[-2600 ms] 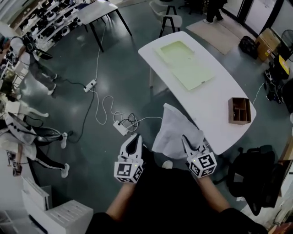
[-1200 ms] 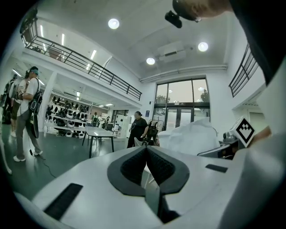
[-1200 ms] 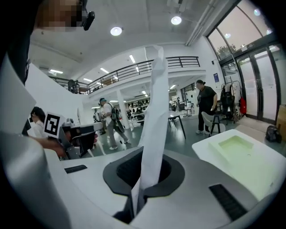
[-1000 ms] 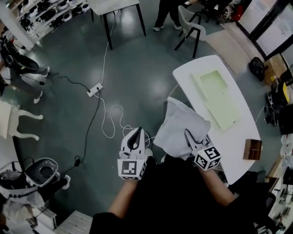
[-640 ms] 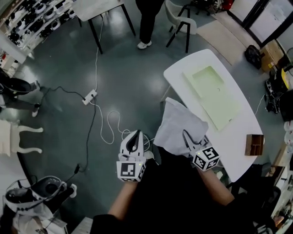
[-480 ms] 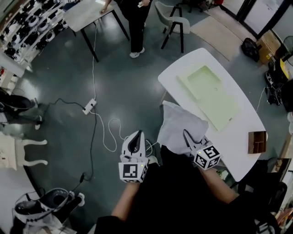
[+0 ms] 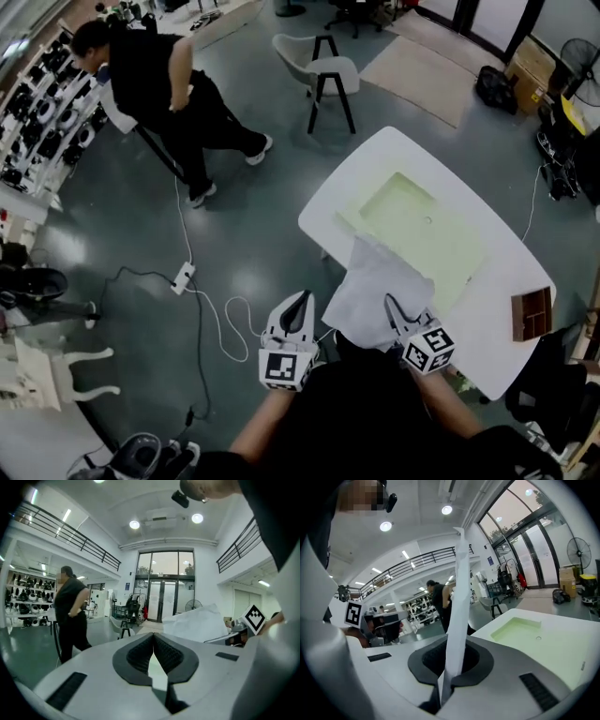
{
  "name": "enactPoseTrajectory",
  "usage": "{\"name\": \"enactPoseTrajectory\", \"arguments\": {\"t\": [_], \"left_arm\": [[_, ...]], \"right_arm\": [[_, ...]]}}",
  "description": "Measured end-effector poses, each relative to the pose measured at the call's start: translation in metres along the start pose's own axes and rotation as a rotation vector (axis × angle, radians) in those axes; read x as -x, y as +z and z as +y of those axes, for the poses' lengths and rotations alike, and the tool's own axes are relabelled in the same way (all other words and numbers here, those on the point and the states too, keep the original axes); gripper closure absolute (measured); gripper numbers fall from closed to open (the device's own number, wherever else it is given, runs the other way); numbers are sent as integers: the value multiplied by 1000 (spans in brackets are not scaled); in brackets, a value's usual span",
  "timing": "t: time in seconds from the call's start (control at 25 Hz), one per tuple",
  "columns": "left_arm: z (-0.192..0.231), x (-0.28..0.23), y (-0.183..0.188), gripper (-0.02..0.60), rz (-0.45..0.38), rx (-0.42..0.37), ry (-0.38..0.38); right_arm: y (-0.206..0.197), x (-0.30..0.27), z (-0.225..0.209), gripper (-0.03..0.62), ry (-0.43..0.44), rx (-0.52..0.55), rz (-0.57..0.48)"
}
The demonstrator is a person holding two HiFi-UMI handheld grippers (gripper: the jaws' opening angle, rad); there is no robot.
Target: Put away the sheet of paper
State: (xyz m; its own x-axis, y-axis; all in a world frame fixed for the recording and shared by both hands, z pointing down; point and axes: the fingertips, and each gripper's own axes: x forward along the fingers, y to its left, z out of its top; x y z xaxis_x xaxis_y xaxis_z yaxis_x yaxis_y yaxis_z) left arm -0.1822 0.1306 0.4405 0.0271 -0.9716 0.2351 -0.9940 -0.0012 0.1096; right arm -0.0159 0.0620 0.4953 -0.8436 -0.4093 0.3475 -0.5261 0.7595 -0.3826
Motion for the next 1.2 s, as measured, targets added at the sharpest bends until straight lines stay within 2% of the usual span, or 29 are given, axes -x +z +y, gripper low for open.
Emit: {"name": "enactPoseTrajectory", "arguments": {"t": [0.16, 0.32, 0.56, 0.84, 0.92, 1.08, 1.2], "left_arm": [[-1, -49, 3, 578, 55, -5, -50], [3, -90, 17, 578, 59, -2, -66], [-12, -138, 19, 578, 81, -38, -88], [-48, -181, 23, 578, 92, -55, -174], [-53, -189, 22, 578, 106, -60, -187], [-61, -206, 16, 578, 129, -51, -237], [-67, -221, 14, 578, 144, -56, -266]], "right_arm": [[17, -12, -37, 595, -42, -65, -33], [30, -29, -70, 595, -61, -95, -46], [42, -15, -135, 595, -140, -167, -78], [27, 8, -197, 595, -240, -261, -79], [20, 8, -208, 595, -246, -282, -71], [-3, -1, -228, 595, -235, -427, -43], [-14, -8, -244, 595, -251, -479, -33]]}}
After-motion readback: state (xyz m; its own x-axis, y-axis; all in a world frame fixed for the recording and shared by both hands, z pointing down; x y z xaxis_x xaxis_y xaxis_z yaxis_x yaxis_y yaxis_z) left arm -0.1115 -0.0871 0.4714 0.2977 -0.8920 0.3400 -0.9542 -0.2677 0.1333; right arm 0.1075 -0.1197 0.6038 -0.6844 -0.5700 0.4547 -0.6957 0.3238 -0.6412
